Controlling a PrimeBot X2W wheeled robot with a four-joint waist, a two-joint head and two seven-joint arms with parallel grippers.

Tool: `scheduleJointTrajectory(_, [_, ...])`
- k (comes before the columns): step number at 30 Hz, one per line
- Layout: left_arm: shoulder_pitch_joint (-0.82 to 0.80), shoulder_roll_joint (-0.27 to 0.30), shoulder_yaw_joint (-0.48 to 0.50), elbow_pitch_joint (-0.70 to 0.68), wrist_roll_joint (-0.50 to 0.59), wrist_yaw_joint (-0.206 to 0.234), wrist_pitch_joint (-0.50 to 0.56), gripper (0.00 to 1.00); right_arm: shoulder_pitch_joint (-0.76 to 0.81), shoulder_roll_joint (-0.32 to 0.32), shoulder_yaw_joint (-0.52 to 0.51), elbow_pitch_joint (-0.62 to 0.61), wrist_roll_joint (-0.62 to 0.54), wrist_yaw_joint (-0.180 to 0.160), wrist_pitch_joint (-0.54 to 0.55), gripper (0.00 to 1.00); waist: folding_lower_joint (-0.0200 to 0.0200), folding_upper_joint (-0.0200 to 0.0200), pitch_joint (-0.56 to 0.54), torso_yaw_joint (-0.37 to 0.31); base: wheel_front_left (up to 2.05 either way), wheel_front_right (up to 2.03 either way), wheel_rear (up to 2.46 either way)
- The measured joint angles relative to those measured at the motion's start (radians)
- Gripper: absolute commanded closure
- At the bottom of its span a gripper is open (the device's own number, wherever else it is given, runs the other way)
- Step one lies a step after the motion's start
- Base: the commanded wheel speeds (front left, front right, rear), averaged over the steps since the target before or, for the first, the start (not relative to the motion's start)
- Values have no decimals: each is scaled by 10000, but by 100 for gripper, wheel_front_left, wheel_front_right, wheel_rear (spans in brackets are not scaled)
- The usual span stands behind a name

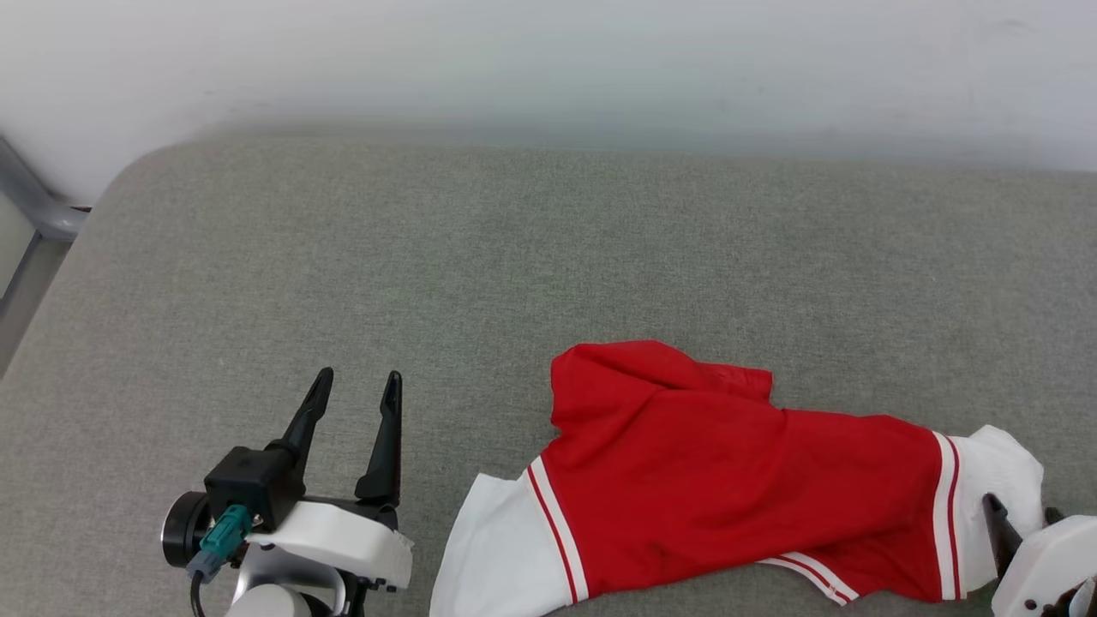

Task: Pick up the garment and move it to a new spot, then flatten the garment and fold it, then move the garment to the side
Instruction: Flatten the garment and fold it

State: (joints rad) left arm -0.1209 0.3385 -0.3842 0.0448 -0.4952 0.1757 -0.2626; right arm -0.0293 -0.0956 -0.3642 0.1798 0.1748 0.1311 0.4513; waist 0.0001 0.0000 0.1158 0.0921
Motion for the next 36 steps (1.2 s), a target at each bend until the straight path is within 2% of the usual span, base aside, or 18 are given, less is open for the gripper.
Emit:
scheduleJointTrajectory(6, [229, 23, 4, 169, -86, 10, 2, 0, 112, 209, -123, -318, -69, -2, -2036, 0, 0, 0, -362, -7, 0, 0, 0])
scheduleJointTrajectory(13, [624, 178, 2, 280, -184, 155, 245, 0, 591, 374, 416, -1298, -251, -2, -3739, 0, 0, 0, -926, -95, 0, 0, 0])
scheduleJointTrajectory(19, [859, 345, -4, 328, -284, 267, 591, 0, 1070, 439, 1476, -2282, -343, -2, -4650, 0, -1, 0, -1311, -179, 0, 0, 0])
scheduleJointTrajectory(24, [920, 468, -96, 433, -430, 263, 1168, 0, 1448, 441, 2142, -2890, -196, 0, -4903, 0, -1, 0, -1406, -288, 0, 0, 0])
scheduleJointTrajectory(28, [861, 719, -362, 566, -736, -23, 2351, 0, 1733, 443, 2462, -3214, 27, -2, -4951, 0, -1, 0, -1406, -374, 0, 0, 0])
scheduleJointTrajectory(36, [466, 1308, -1394, 633, -1651, -800, 6178, 0, 1840, 447, 2821, -3496, 96, -2, -4658, 0, -1, 0, -1255, -671, 0, 0, 0])
